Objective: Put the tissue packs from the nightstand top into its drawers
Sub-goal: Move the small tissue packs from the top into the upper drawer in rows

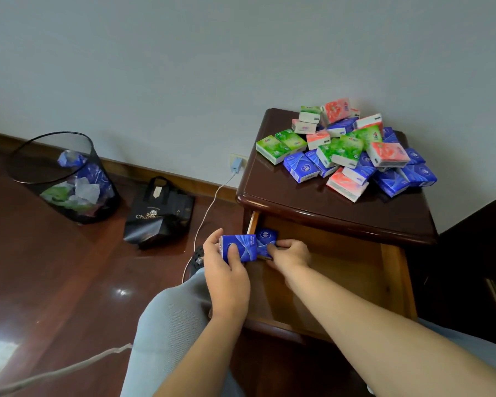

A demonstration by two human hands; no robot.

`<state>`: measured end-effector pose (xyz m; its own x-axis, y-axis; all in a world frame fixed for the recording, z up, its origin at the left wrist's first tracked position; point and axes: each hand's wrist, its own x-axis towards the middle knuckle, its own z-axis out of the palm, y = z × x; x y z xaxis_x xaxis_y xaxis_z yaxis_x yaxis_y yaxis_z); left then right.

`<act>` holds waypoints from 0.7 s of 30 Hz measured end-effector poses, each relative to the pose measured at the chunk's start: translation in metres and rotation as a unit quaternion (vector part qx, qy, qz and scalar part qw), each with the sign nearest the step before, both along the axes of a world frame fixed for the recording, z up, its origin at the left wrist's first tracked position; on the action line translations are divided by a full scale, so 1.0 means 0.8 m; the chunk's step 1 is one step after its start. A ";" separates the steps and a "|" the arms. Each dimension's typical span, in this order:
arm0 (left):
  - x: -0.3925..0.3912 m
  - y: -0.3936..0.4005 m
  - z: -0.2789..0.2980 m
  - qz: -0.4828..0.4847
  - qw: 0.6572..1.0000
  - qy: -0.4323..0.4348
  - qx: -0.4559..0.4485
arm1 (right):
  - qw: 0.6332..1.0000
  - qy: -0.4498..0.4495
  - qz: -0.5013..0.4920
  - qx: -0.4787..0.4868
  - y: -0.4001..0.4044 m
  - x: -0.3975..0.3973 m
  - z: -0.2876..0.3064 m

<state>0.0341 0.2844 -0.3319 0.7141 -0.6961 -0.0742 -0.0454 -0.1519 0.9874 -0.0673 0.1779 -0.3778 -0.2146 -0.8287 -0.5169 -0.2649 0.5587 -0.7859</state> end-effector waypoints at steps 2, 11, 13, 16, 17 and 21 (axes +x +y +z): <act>0.001 0.000 0.000 -0.005 1.000 -0.005 0.011 | 1.000 -0.012 0.006 0.008 0.003 -0.004 0.008; -0.006 0.007 0.008 -0.128 0.985 -0.113 0.002 | 0.960 -0.158 0.225 -0.059 0.046 -0.052 0.075; -0.011 0.009 0.008 -0.179 0.973 -0.143 -0.020 | 0.947 -0.166 0.274 -0.024 0.052 -0.062 0.078; -0.018 0.010 0.006 -0.217 0.961 -0.170 -0.032 | 0.948 -0.103 0.300 -0.029 0.058 -0.075 0.074; -0.020 0.011 0.006 -0.218 0.960 -0.171 -0.029 | 0.954 -0.090 0.285 -0.026 0.058 -0.080 0.071; -0.021 0.008 0.004 -0.183 0.950 -0.251 0.036 | 0.989 -0.047 0.138 0.015 0.046 -0.100 0.053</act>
<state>0.0172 0.2905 -0.3284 0.3838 -0.9105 0.1541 -0.5697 -0.1021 0.8155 -0.1472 0.2145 -0.3355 0.0684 -0.8332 -0.5487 -0.3376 0.4982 -0.7987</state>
